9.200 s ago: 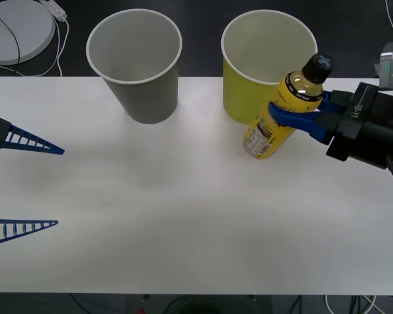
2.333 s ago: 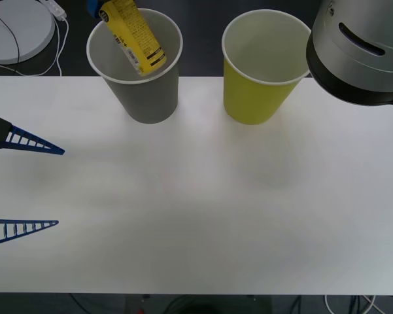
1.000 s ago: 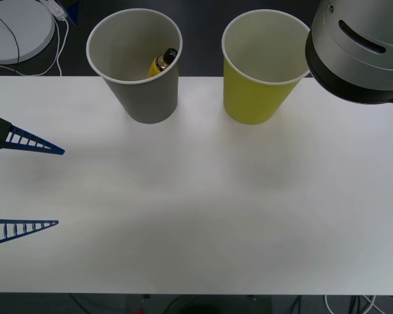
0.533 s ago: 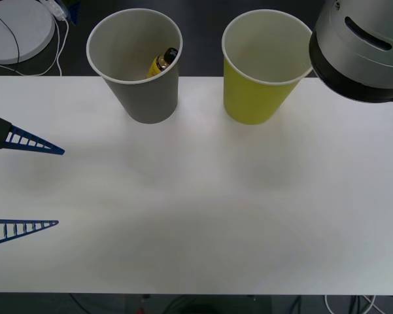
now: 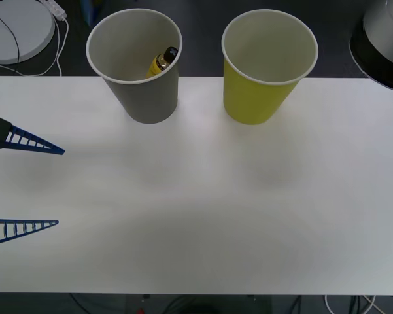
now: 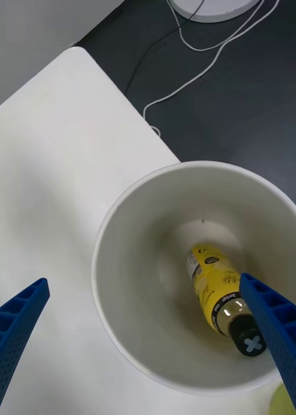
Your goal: Put the can into the green bin and the plastic bottle into the gray bin
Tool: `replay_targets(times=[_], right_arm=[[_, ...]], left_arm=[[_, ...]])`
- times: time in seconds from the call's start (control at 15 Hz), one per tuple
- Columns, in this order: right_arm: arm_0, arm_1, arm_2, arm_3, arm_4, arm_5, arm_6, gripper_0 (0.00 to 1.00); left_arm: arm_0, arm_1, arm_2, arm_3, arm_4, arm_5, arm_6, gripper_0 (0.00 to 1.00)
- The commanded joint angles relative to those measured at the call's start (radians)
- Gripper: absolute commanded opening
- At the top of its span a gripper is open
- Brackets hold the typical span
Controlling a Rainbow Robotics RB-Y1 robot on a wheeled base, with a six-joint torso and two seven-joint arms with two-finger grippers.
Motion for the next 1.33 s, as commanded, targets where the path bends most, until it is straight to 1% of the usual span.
replay_targets(times=[0.07,0.27,0.8,1.13,1.33], right_arm=[[0.045,-0.066,-0.043,-0.094,0.003,0.0,0.043,1.0],[0.097,-0.12,-0.096,-0.171,0.0,0.0,0.101,1.0],[0.201,-0.223,-0.172,-0.344,0.0,0.016,0.154,1.0],[0.289,-0.315,-0.224,-0.487,-0.006,0.016,0.204,1.0],[0.335,-0.37,-0.249,-0.563,-0.025,0.017,0.235,1.0]], left_arm=[[0.0,0.0,0.0,0.0,0.0,0.0,0.0,1.0],[0.0,0.0,0.0,0.0,0.0,0.0,0.0,1.0],[0.0,0.0,0.0,0.0,0.0,0.0,0.0,1.0],[0.0,0.0,0.0,0.0,0.0,0.0,0.0,1.0],[0.0,0.0,0.0,0.0,0.0,0.0,0.0,1.0]])
